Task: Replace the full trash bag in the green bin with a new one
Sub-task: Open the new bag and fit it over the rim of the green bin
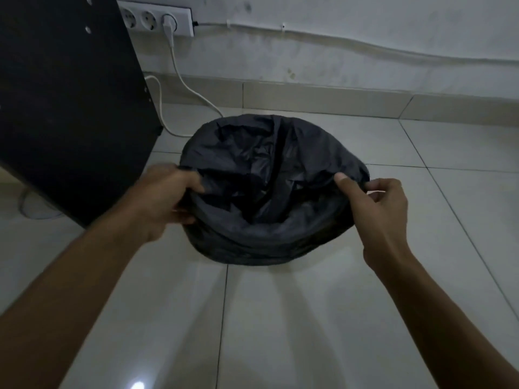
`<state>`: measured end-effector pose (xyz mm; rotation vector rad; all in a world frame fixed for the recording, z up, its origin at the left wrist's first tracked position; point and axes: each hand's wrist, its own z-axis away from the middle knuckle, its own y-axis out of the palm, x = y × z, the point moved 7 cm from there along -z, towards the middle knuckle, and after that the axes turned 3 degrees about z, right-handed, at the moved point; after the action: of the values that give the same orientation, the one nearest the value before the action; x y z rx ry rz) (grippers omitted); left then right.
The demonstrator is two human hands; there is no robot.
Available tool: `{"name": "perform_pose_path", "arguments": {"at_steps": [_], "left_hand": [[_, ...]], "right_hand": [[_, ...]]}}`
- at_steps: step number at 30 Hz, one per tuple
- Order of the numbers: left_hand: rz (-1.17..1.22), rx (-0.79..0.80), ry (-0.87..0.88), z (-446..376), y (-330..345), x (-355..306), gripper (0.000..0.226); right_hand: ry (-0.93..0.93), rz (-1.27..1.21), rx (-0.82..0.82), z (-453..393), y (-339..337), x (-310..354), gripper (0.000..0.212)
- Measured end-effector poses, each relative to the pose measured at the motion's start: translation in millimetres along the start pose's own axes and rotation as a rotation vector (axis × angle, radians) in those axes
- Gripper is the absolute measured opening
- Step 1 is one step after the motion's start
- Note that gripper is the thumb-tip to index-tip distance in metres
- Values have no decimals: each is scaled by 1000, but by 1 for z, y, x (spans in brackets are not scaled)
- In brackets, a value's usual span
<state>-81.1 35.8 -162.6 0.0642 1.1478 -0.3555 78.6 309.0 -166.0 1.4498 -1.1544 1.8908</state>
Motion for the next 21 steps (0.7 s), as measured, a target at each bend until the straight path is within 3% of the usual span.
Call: {"name": "perform_pose_path", "arguments": {"at_steps": [4,7,10,12,17,21], "left_hand": [[-104,-80,85,-23,-19,-18,16],[-103,-110,138,-34,-21,-21,13],[-174,-378,235,-17,-27,-18,57],[-125,-544,305,15,-21,-8,57],[414,-290,-50,37,32,50,55],[397,-331,55,31,19,39,24]], "right_hand": [[-17,77,67,2,5,7,69],[34,2,229,4,21,12,48],[20,-189,265,11,30,8,30],[-23,-247,204,16,30,2,30],[-136,-267,83,26,35,-10,36],[-105,-269,30,22,30,-32,31]]}}
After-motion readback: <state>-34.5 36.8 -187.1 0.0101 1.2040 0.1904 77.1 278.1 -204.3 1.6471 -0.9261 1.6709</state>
